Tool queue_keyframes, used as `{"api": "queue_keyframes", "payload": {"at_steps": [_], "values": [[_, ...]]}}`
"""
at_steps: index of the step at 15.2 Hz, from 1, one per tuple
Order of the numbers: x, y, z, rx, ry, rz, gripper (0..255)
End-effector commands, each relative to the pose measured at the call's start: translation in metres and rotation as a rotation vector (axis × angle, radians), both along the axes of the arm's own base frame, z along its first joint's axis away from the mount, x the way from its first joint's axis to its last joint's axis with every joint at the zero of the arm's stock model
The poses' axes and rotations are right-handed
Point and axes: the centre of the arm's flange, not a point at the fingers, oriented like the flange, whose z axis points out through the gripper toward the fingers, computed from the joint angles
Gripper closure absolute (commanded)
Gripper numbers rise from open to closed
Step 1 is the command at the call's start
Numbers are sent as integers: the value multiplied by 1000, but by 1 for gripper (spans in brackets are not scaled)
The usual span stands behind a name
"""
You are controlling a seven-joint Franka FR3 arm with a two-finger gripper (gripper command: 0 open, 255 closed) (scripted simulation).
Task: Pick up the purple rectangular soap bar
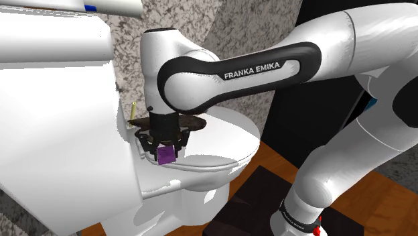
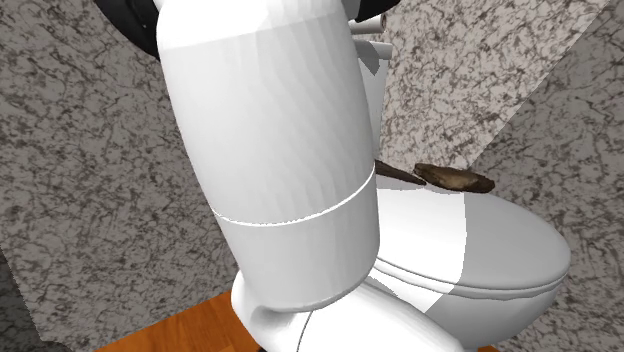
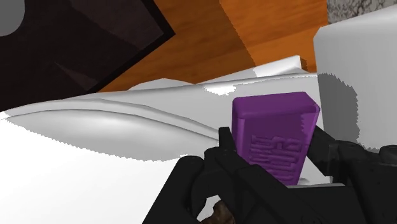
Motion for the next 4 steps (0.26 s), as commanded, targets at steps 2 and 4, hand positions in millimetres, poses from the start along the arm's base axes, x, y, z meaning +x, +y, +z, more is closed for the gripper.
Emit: {"api": "queue_keyframes", "payload": {"at_steps": [2,4], "values": [[0,0,17,0,-1,-1,255],[0,0,18,0,-1,-1,255]]}}
